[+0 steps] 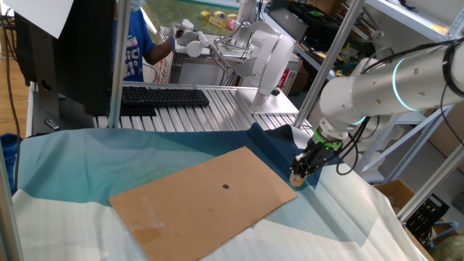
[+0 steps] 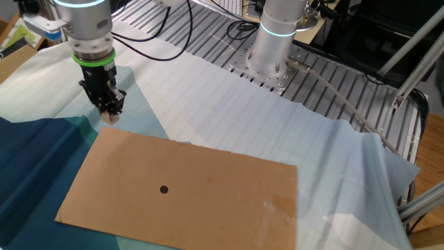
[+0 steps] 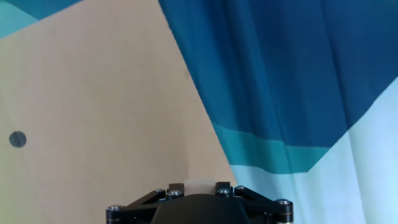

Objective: Grab the block and place it at the designated location

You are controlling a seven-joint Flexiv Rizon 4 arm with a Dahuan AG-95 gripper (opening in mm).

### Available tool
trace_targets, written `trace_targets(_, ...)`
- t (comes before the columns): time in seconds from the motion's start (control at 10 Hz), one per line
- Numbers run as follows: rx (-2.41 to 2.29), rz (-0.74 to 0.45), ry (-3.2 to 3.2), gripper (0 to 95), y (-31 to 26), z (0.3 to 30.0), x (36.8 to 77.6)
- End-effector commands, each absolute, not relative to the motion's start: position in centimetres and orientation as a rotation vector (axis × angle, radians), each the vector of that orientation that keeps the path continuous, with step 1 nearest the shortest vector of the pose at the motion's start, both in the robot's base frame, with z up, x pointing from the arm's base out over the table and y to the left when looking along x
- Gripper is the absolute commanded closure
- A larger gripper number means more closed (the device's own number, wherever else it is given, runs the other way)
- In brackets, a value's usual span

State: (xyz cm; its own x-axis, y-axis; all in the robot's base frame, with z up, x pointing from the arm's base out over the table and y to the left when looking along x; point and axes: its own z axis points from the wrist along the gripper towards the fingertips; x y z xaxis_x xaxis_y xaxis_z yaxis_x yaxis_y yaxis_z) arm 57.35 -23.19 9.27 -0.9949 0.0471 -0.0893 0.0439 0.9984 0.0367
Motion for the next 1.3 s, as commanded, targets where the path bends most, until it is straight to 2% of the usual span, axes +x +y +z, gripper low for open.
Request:
trace_targets(0.1,0.122,0.044,3.036,95.0,-22.3,9.2,57.2)
trace_targets(0.4,0.213,0.050,3.033,95.0,-20.4,8.6,57.3)
trace_targets(0.7,0.270,0.054,3.058,95.0,-19.9,9.6,57.9)
trace_targets(1.3,0.371,0.055,3.053,95.0,-19.8,9.7,57.9)
